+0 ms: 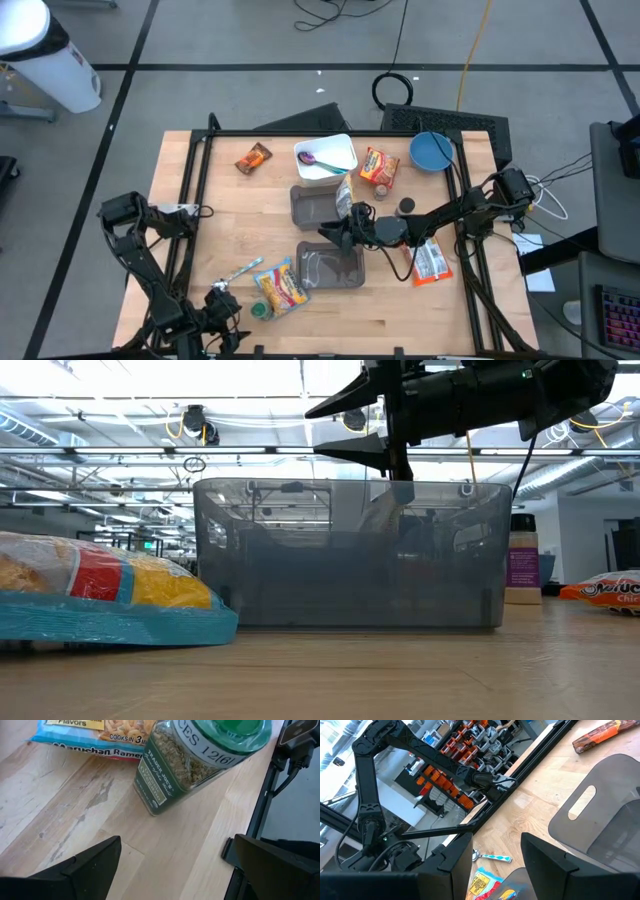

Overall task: Pick & Place Food Item
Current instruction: Put the green seasoning bottle into the bottom black bin

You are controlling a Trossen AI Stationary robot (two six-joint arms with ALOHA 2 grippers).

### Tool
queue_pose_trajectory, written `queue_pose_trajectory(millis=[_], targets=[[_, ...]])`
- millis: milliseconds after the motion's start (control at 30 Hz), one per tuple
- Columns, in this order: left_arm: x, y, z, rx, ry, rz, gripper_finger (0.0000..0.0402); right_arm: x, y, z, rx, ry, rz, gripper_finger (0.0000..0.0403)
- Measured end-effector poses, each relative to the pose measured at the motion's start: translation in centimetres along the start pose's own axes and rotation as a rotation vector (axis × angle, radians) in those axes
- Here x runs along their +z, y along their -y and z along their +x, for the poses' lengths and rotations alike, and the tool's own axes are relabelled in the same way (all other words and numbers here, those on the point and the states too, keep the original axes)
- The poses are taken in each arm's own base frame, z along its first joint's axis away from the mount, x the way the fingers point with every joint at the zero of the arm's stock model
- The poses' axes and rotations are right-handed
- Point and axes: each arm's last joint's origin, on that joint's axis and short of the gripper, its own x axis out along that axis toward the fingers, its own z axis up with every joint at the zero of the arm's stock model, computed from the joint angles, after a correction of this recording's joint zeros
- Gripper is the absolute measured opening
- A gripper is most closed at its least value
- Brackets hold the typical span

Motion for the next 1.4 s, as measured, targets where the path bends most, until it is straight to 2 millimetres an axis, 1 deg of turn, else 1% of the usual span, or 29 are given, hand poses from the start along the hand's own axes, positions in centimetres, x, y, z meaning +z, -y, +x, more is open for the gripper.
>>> queue_pose_trajectory(millis=[100,200,333,500,633,733,1100,1200,1400], targets=[[0.1,0.0,0.0,0.0,0.019,0.04,0.0392,0.0,0.0,0.0,0.0,0.0,0.001,0.016],[0.4,-0.1,0.0,0.003,0.1,0.051,0.0392,0.0,0.0,0.0,0.0,0.0,0.002,0.016],[1.2,-0.2,0.4,0.027,0.185,0.059,0.0392,0.0,0.0,0.0,0.0,0.0,0.003,0.016],[2.6,-0.2,1.2,0.064,0.214,0.139,0.0392,0.0,0.0,0.0,0.0,0.0,0.004,0.016],[3.5,0.0,1.7,0.067,0.218,0.168,0.0392,0.0,0.0,0.0,0.0,0.0,0.011,0.016],[3.7,0.2,1.9,0.052,0.217,0.178,0.0392,0.0,0.0,0.0,-0.002,-0.002,0.021,0.016],[3.9,0.5,2.0,0.043,0.214,0.254,0.0392,-0.1,0.1,0.0,-0.007,-0.006,0.015,0.016],[3.9,0.5,2.0,0.042,0.189,0.267,0.0392,-0.1,0.1,0.0,-0.015,-0.012,0.011,0.016],[3.8,0.3,3.2,0.061,0.133,0.265,0.0392,-0.1,0.2,0.0,-0.016,-0.013,0.005,0.016]])
